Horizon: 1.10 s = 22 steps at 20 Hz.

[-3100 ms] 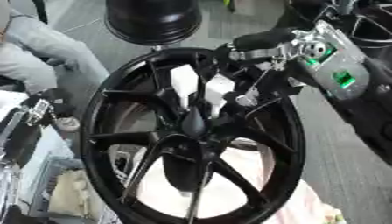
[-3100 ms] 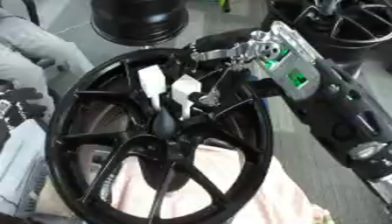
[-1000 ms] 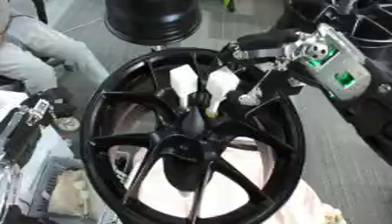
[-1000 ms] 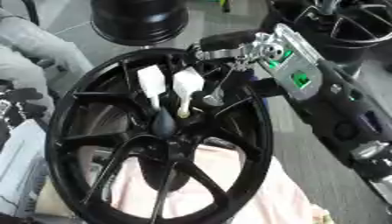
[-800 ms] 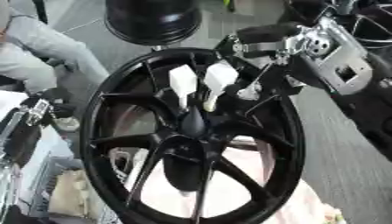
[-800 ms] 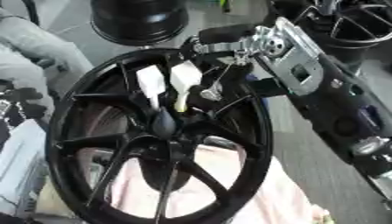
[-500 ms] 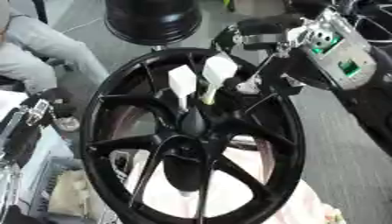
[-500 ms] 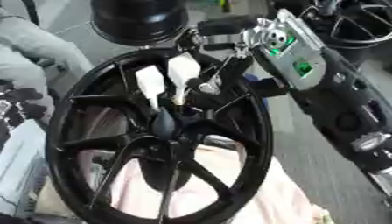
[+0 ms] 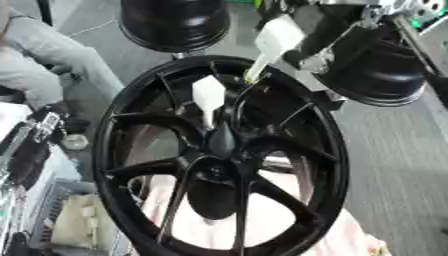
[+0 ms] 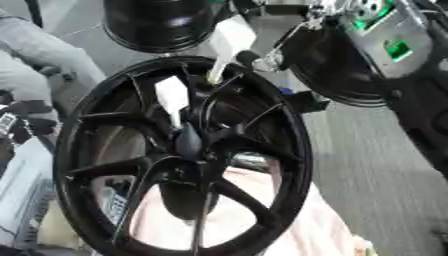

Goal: Pull the pin out of the wheel hub.

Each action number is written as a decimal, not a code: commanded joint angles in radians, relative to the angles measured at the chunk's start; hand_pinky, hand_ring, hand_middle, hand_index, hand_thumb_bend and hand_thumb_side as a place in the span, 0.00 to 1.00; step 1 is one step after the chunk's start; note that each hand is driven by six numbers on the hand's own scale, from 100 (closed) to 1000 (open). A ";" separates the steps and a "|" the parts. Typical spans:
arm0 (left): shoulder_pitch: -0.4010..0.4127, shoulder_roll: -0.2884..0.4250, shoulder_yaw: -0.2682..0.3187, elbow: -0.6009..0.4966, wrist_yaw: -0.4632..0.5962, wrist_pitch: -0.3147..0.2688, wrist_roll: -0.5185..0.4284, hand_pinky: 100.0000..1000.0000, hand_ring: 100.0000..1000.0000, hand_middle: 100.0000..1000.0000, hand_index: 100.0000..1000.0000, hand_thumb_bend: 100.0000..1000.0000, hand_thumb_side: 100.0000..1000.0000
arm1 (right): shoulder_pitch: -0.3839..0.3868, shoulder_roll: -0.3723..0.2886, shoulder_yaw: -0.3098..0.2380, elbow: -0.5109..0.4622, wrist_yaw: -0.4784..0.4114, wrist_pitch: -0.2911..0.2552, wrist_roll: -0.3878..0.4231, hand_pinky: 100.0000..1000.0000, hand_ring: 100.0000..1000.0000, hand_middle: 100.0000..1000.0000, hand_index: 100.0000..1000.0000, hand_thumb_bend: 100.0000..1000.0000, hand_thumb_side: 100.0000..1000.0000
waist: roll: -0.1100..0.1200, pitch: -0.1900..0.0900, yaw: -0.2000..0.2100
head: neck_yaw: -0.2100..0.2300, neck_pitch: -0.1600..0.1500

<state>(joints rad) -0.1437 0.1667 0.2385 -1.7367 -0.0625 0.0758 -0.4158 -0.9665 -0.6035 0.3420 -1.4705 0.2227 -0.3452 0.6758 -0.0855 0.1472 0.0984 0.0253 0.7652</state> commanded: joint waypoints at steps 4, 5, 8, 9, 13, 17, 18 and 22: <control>-0.005 0.023 0.012 -0.017 -0.005 -0.001 0.010 0.75 0.69 0.72 0.81 0.01 0.76 | 0.114 -0.201 -0.143 -0.123 -0.075 0.046 -0.107 0.66 0.50 0.22 0.34 0.00 0.04 | 0.008 -0.020 -0.012 | 0.017 0.005; -0.005 0.023 0.013 -0.016 -0.004 -0.001 0.011 0.75 0.69 0.72 0.81 0.01 0.76 | 0.147 -0.225 -0.168 -0.138 -0.082 0.054 -0.129 0.66 0.50 0.21 0.34 0.00 0.04 | 0.009 -0.020 -0.015 | 0.019 0.005; -0.005 0.023 0.016 -0.016 -0.003 -0.001 0.015 0.75 0.69 0.72 0.81 0.01 0.76 | 0.259 -0.285 -0.247 -0.167 -0.092 0.074 -0.204 0.66 0.49 0.21 0.34 0.00 0.03 | 0.013 -0.020 -0.022 | 0.026 0.005; -0.004 0.022 0.017 -0.016 -0.003 -0.001 0.016 0.75 0.69 0.72 0.81 0.01 0.76 | 0.303 -0.299 -0.278 -0.170 -0.092 0.081 -0.232 0.66 0.49 0.21 0.34 0.00 0.03 | 0.014 -0.019 -0.024 | 0.028 0.005; -0.003 0.022 0.023 -0.016 -0.002 -0.002 0.022 0.75 0.69 0.72 0.80 0.01 0.76 | 0.475 -0.322 -0.399 -0.141 -0.080 0.113 -0.353 0.66 0.49 0.21 0.34 0.00 0.02 | 0.019 -0.016 -0.033 | 0.039 0.005; -0.004 0.021 0.028 -0.016 -0.002 -0.003 0.027 0.75 0.69 0.72 0.81 0.01 0.76 | 0.622 -0.287 -0.526 -0.073 -0.058 0.140 -0.490 0.66 0.48 0.21 0.35 0.00 0.02 | 0.023 -0.012 -0.040 | 0.047 0.005; -0.004 0.021 0.030 -0.016 -0.002 -0.003 0.029 0.75 0.69 0.72 0.81 0.01 0.76 | 0.659 -0.266 -0.565 -0.048 -0.046 0.149 -0.532 0.66 0.48 0.22 0.35 0.00 0.02 | 0.024 -0.011 -0.042 | 0.048 0.005; -0.004 0.021 0.033 -0.016 -0.002 -0.003 0.033 0.75 0.69 0.72 0.81 0.01 0.76 | 0.767 -0.197 -0.657 0.052 0.032 0.192 -0.653 0.73 0.70 0.68 0.83 0.00 0.14 | 0.025 -0.007 -0.047 | 0.050 0.005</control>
<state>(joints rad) -0.1410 0.1670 0.2633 -1.7367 -0.0624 0.0738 -0.3877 -0.1936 -0.7872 -0.2734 -1.4382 0.2282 -0.1640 0.0592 -0.0621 0.1495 0.0540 0.0726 0.7652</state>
